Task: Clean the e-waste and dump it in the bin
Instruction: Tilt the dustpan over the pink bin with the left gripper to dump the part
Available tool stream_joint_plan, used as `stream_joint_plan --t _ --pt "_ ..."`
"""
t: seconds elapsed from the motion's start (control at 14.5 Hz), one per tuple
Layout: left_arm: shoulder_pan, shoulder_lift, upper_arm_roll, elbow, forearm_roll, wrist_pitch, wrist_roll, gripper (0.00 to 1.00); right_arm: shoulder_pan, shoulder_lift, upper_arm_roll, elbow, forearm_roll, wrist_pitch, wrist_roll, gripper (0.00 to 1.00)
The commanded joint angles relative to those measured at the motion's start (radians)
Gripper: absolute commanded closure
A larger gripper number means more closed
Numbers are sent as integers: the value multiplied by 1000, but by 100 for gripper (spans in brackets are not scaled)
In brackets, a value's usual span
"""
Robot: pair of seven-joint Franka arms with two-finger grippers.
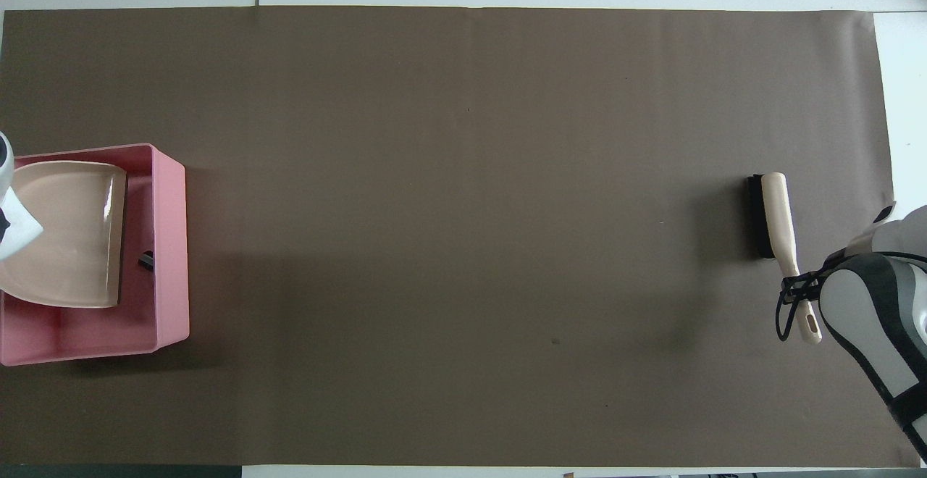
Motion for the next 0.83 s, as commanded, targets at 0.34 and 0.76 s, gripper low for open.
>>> stream_joint_plan --t 0.34,0.76 --pt "-189 -46 1 29 282 -322 -124 100 -3 -29 14 -15 24 14 -1 9" --pt "-270 -75 -2 70 324 -405 -109 100 12 -10 20 118 24 -72 5 0"
